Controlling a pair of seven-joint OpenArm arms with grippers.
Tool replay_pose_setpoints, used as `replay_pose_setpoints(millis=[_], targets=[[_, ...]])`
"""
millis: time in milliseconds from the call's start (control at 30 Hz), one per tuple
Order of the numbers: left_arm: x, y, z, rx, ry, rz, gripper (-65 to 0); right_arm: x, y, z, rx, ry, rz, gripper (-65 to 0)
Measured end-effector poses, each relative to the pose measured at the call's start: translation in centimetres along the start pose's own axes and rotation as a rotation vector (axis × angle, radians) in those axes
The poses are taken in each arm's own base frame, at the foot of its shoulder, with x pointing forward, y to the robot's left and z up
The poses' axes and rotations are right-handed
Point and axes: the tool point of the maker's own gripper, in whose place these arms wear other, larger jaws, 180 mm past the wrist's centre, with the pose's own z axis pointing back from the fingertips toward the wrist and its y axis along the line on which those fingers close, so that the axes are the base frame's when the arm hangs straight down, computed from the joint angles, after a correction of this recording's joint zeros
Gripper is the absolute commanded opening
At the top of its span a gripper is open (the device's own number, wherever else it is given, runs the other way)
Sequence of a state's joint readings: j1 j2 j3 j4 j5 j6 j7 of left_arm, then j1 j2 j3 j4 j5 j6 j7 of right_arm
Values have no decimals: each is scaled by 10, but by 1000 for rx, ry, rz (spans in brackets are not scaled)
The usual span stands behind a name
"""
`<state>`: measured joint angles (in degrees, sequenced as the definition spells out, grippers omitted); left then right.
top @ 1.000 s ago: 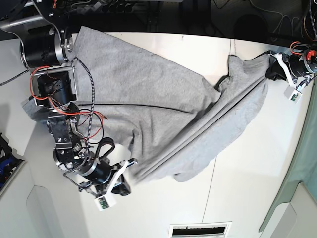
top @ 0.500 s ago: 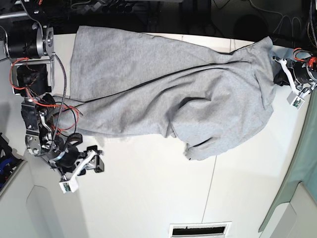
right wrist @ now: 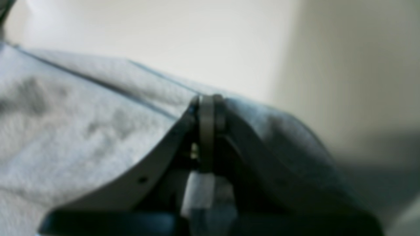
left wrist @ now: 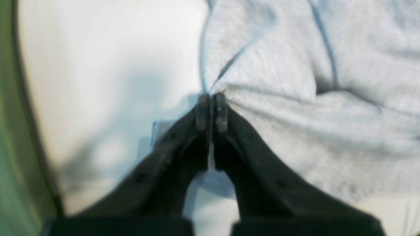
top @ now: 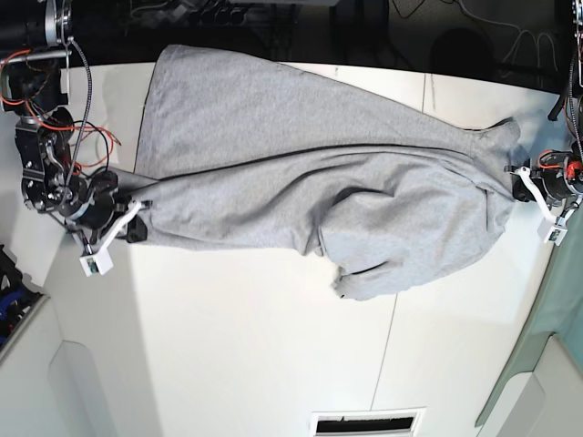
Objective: Layout the t-shirt on the table in an organized manner, then fold the t-shirt properly
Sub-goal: 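Bring both grippers together over the shirt, gathering the fabric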
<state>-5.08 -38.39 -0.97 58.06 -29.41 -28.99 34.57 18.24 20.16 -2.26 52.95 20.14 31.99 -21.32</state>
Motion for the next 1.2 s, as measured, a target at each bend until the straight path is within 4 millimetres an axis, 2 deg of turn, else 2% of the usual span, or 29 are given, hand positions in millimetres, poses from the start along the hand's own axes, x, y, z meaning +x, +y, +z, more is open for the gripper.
replay_pose_setpoints(millis=[67,167,233,367,433,600,700,800,933,1067,1133,1200], targets=[[10,0,-10,12,-6,-4,-650,-12,8,3,28,3,-39,-650],[37,-5,-25,55,-6,-62,-650,-25,26,11,73,15,-63,-650],[59,-26,-38,44,-18,-91,-650,-34,41,19,100,10,-62,-650],[98,-89,-57,-69,-73,-118,-650,-50,78,37,168,10,-31,-650],[113,-104,-60,-94,-92,-117,-650,-47,93,43,188,-1,-4,-650],[156,-102,-48,-96,-133,-97,-640,-18,117,48,232,-75,20,-650],[183,-97,-36,-104,-161,-75,-523,-6,119,46,234,-99,29,-650],[203,-92,-23,-141,-203,-40,-468,21,125,42,240,-153,34,-650],[204,-63,-7,-140,-227,2,-418,70,150,34,266,-253,60,-650],[199,-42,4,-136,-226,18,-417,111,169,15,266,-319,99,-650],[193,-53,8,-215,-201,8,-418,134,177,2,274,-360,99,-650],[182,-75,14,-339,-158,-10,-427,150,186,-15,281,-355,126,-650]])
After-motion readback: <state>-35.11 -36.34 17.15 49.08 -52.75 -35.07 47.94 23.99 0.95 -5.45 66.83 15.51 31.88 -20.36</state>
